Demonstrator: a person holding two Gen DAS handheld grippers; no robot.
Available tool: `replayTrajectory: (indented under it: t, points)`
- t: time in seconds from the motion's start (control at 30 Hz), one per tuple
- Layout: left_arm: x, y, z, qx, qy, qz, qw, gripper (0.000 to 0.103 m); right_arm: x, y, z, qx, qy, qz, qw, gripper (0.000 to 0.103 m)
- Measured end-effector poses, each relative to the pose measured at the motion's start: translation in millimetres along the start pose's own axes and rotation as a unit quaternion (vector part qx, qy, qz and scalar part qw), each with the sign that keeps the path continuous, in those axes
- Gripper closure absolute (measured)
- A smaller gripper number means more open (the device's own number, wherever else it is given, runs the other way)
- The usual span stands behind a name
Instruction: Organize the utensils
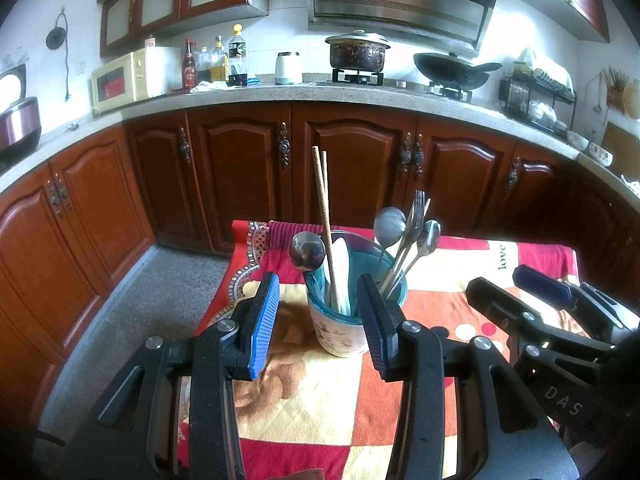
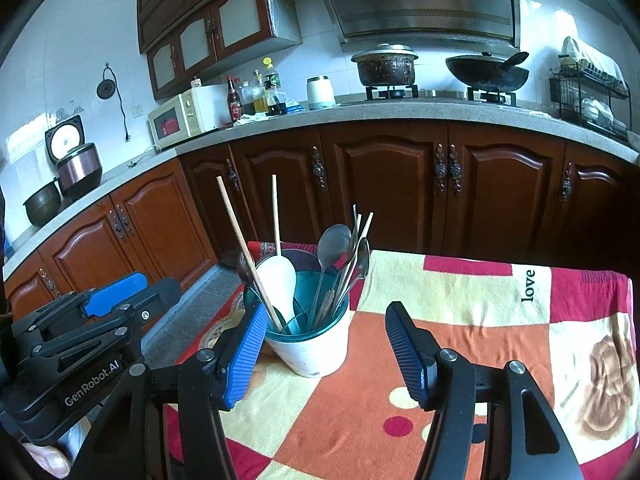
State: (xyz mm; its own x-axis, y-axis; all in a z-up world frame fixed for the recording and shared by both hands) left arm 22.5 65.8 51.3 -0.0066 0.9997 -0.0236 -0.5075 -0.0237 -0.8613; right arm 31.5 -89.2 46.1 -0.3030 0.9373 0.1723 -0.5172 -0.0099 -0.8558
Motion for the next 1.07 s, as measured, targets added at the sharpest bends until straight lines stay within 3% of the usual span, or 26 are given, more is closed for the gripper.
replayTrajectory:
  t: [1.07]
  points:
    - [-4,6,-9,0.003,0.005,-0.005,1.0000,0.063,-10,9,-10,0.013,0.007,-0.010,1.000,0.043]
Point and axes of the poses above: each gripper's, at about its wrist camera, not at the fingertips, and z roughly against the way its jaws point, x to its left, y to its underside, the point moved 5 cm from there along -z, roughly the way its jaws point, and after that the axes turned 3 degrees about -x, right-handed, at the moved point
